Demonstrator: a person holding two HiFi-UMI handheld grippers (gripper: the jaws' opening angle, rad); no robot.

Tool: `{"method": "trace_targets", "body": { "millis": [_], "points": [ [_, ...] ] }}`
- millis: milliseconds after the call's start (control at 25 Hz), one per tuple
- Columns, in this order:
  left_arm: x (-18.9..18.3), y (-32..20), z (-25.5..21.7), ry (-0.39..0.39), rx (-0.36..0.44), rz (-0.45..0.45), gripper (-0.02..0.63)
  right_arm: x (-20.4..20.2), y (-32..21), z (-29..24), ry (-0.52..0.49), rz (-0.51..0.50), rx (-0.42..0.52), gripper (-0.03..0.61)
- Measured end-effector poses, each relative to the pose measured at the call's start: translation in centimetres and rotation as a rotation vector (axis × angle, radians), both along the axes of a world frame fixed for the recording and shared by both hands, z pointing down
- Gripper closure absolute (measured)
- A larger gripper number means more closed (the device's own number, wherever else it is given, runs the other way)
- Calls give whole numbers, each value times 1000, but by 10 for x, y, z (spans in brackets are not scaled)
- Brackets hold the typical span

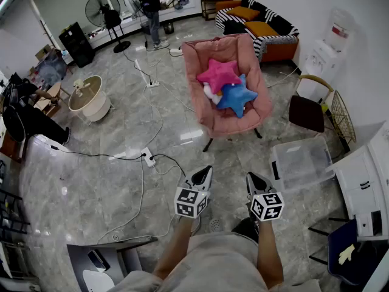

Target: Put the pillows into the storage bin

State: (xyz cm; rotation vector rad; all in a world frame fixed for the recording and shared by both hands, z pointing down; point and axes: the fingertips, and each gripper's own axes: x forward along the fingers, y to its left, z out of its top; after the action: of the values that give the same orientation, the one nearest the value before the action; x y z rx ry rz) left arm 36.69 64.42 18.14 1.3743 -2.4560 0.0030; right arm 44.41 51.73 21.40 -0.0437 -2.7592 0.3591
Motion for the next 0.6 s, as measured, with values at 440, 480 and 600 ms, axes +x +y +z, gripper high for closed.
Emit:
{"method": "trace_targets", "body": {
  "millis": [440, 480, 600],
  "points": [
    [-2, 16, 3, 7, -3, -13, 604, 0, 12, -7, 4, 5, 49, 581],
    [-2, 17, 4, 9, 1, -15, 604, 2, 12, -6, 4, 14, 40, 581],
    [-1, 18, 5, 21, 12, -15, 604, 11, 9, -3, -4, 50, -11, 581]
  ]
}}
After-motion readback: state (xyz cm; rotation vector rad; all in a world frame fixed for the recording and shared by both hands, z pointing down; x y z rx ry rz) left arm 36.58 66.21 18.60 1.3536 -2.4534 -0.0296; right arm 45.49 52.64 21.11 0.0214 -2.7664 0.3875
